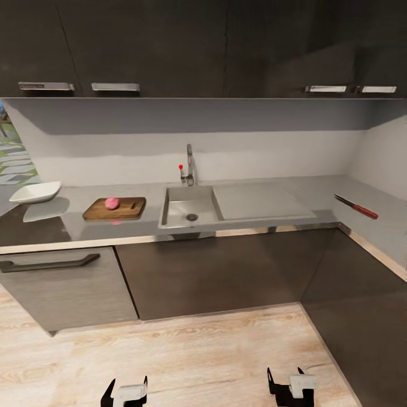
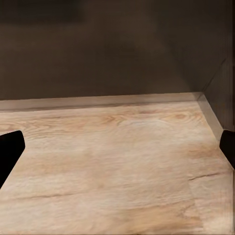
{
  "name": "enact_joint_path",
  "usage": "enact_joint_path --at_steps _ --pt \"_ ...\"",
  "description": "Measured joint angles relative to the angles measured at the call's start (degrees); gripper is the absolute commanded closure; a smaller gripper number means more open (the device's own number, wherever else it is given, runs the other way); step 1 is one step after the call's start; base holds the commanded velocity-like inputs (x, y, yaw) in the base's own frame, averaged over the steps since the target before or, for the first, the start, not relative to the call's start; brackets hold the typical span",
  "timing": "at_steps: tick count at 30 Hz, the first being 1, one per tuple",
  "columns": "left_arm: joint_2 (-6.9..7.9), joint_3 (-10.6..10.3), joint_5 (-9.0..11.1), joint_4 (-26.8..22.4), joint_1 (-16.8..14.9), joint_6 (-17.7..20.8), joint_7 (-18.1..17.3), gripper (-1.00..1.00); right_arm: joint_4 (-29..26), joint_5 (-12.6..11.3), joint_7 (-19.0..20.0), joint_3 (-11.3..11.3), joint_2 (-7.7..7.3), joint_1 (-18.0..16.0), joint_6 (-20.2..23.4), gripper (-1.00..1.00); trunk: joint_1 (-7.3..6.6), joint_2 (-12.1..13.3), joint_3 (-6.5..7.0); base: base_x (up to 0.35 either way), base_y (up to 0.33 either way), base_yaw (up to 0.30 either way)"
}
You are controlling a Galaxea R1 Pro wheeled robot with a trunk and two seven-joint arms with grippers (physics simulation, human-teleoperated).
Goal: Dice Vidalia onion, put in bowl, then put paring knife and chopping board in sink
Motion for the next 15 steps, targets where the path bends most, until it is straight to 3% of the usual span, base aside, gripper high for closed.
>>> enact_joint_path --at_steps 3,5,7,8,10,13,15 --pt "0.0 0.0 0.0 -0.01 0.0 0.19 0.0 -1.0 -0.89 -0.27 -2.57 -0.23 -0.32 -0.06 1.2 -1.0 0.0 0.0 0.01 0.011 -0.015 -0.005" --pt "0.0 0.0 0.0 -0.01 0.0 0.48 0.01 -1.0 -2.95 -0.43 -7.64 -0.32 -0.74 -0.37 5.39 -1.0 0.0 0.0 0.01 0.004 -0.005 -0.002" --pt "0.0 -0.01 -0.01 -0.01 0.0 1.08 0.01 -1.0 -11.02 -0.24 -14.65 -0.3 -2.11 -1.02 15.24 -1.0 0.0 0.0 0.02 0.001 -0.002 -0.001" --pt "0.0 0.0 0.0 -0.01 0.0 1.2 0.01 -1.0 -13.45 -0.21 -15.81 -0.32 -2.57 -1.1 17.55 -1.0 0.0 0.0 0.02 0.001 -0.001 0.0" --pt "0.0 -0.01 -0.01 -0.01 0.0 1.65 0.01 -1.0 -25.09 0.0 -18.98 -0.33 -5.37 -1.31 28.07 -1.0 0.0 0.0 0.02 0.0 0.0 0.0" --pt "0.0 -0.01 0.0 -0.01 0.0 2.0 0.01 -1.0 -37.0 -0.09 -20.3 -0.95 -8.42 -1.36 37.72 -1.0 0.0 0.0 0.02 0.0 0.0 0.0" --pt "0.0 -0.01 -0.01 -0.02 0.0 2.34 -0.04 -1.0 -43.68 -0.35 -20.59 -3.87 -9.33 -1.38 42.21 -1.0 0.0 0.0 0.02 0.0 0.0 0.0"
